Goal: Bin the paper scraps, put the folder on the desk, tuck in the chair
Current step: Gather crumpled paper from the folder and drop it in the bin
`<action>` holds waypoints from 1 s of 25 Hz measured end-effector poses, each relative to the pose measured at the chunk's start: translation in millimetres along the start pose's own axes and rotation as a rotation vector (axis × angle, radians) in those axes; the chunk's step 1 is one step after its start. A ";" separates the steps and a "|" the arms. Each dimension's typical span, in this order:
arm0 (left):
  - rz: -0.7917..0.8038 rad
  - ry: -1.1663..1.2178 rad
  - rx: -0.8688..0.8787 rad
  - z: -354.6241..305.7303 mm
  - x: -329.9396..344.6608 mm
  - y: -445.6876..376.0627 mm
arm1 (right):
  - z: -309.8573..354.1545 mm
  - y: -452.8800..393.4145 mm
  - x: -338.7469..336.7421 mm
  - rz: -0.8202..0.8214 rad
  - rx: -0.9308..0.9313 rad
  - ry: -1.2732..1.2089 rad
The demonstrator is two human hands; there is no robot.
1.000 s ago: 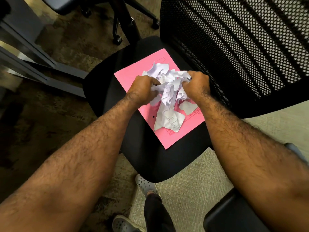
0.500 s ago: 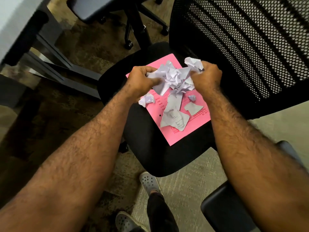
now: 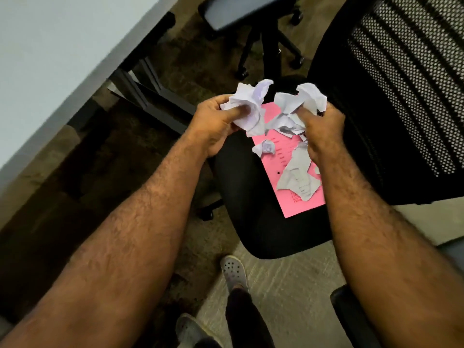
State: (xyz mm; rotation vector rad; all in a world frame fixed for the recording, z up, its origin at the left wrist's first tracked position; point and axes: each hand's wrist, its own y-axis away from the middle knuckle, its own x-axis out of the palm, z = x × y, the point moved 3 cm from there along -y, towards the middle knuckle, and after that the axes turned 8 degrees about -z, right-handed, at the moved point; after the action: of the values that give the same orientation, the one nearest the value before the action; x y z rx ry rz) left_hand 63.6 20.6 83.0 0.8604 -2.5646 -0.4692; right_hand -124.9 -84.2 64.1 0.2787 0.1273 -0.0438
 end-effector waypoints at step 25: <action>-0.754 0.630 0.020 95.0 -440.2 363.2 | -147.3 471.8 229.7 0.799 0.089 0.301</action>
State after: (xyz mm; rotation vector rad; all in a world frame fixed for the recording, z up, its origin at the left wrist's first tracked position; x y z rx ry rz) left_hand 162.1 589.2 42.8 1.6675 -1.6253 -0.2982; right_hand 113.9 403.9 21.5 0.4078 0.3053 0.7898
